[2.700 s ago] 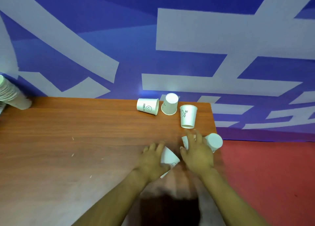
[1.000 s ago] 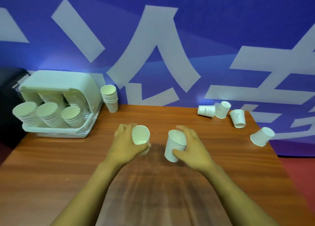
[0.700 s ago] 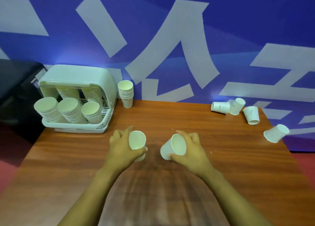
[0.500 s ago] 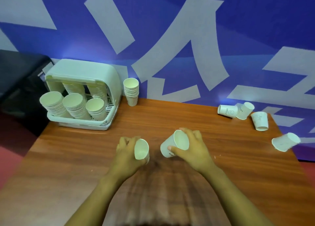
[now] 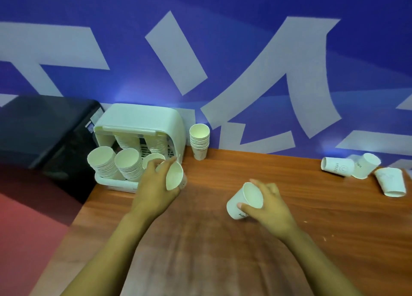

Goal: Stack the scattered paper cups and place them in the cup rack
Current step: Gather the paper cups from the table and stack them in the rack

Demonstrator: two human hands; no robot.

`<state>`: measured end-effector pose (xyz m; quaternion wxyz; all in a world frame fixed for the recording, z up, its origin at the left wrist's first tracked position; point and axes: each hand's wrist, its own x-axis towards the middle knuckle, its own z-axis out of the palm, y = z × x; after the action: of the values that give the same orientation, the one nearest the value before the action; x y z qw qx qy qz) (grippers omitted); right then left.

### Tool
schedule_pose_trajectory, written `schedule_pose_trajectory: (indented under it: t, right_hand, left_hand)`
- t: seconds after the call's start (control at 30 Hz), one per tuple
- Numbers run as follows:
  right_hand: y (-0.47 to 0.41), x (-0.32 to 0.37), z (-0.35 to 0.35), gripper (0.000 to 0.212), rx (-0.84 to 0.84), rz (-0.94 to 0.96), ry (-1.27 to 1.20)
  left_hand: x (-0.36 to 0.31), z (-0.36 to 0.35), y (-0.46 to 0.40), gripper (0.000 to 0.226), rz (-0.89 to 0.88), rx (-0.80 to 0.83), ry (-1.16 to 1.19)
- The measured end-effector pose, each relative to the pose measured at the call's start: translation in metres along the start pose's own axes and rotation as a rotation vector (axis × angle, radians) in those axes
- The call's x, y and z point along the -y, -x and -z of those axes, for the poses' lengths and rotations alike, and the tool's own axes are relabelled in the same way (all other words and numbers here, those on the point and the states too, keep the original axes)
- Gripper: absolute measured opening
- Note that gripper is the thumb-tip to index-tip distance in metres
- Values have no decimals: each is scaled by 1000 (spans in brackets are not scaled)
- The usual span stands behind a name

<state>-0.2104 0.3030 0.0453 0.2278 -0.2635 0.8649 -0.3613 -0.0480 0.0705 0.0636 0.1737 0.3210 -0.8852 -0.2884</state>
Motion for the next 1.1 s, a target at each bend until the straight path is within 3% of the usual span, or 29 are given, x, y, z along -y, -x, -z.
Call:
schedule_pose_trajectory:
  t: [0.27, 0.33, 0.47, 0.53, 0.8, 1.1]
  right_hand:
    - [-21, 46, -47, 73, -131, -48, -15]
    - [-19, 48, -59, 75, -131, -77, 10]
    - [-16, 51, -74, 77, -134, -126, 27]
    - [-17, 57, -81, 77, -127, -127, 51]
    - [-39, 100, -124, 77, -72, -60, 46]
    - [-80, 184, -179, 70, -328, 406, -26]
  left_hand:
    - [67, 38, -69, 68, -123, -150, -142]
    - [81, 29, -75, 67, -125, -67, -191]
    - [104, 9, -80, 76, -42, 349, -461]
    - [109, 6, -85, 80, -57, 428, -533]
    - [110, 31, -77, 75, -153, 342, -388]
    - [132, 75, -50, 68, -134, 196, -267]
